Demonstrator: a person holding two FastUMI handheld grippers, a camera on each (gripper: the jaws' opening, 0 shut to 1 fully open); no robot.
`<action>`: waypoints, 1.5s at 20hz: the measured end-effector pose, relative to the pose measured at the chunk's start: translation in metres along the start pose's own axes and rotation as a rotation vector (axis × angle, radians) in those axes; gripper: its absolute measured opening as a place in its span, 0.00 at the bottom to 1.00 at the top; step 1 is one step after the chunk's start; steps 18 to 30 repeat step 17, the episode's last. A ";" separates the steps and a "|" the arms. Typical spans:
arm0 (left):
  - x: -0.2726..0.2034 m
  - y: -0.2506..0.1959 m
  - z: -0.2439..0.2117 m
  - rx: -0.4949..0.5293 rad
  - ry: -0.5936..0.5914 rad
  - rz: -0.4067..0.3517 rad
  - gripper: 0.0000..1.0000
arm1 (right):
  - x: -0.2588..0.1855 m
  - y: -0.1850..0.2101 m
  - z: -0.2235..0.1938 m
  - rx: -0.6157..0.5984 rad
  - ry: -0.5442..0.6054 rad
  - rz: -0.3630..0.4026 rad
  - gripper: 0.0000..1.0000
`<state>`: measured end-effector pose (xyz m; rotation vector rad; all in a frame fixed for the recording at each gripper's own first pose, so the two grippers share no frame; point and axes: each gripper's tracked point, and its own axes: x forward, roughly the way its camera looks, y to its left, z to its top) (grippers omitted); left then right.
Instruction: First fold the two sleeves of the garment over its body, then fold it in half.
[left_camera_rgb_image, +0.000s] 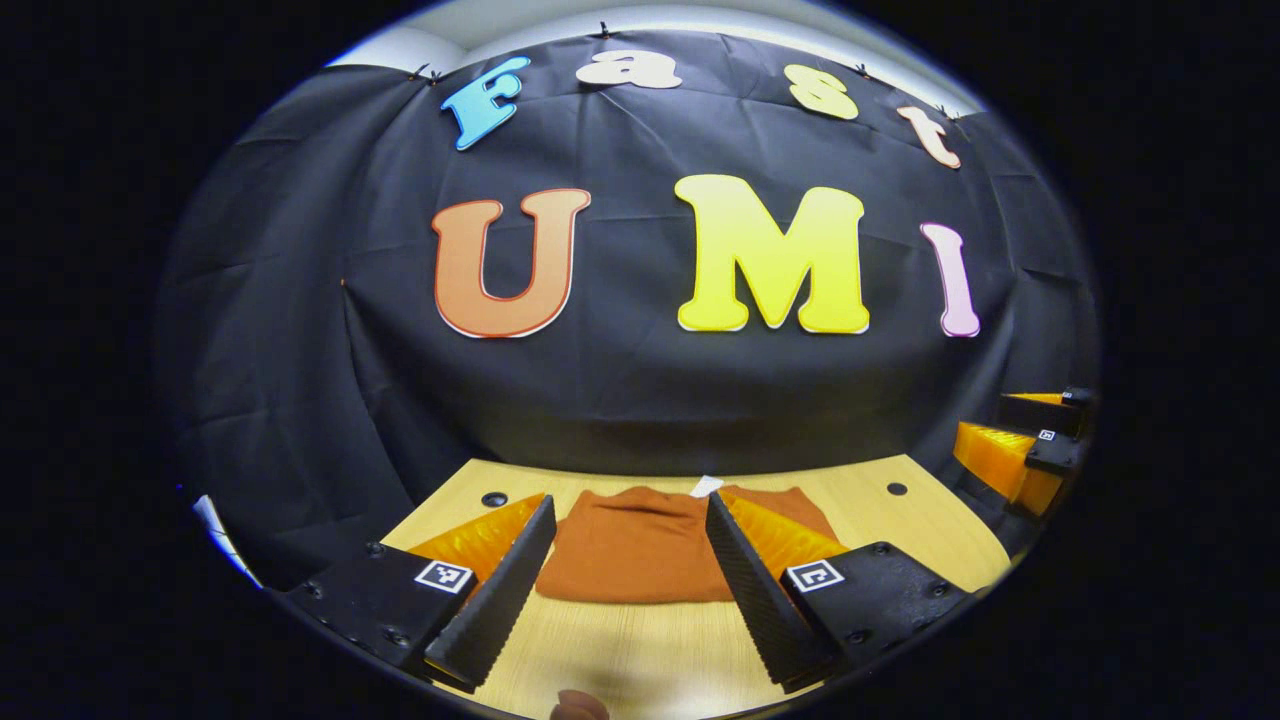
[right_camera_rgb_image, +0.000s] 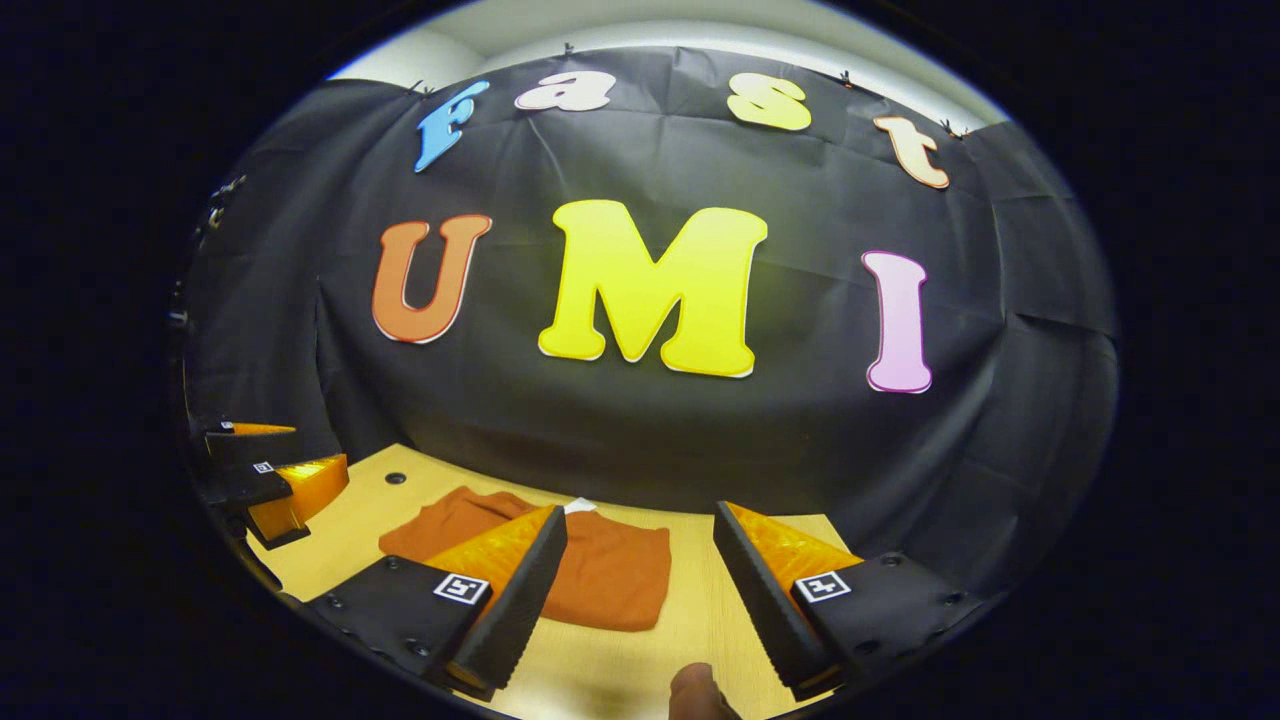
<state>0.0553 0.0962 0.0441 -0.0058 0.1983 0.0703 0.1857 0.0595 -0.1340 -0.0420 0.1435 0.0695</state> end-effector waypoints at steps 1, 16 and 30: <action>-0.011 -0.001 -0.008 -0.013 0.005 0.002 0.98 | -0.012 -0.003 -0.008 0.021 0.005 -0.015 0.95; -0.050 0.017 -0.018 -0.007 -0.044 0.021 0.98 | -0.030 0.031 -0.035 0.056 0.041 0.042 0.95; -0.051 0.019 -0.018 -0.006 -0.045 0.023 0.98 | -0.031 0.034 -0.036 0.054 0.046 0.052 0.95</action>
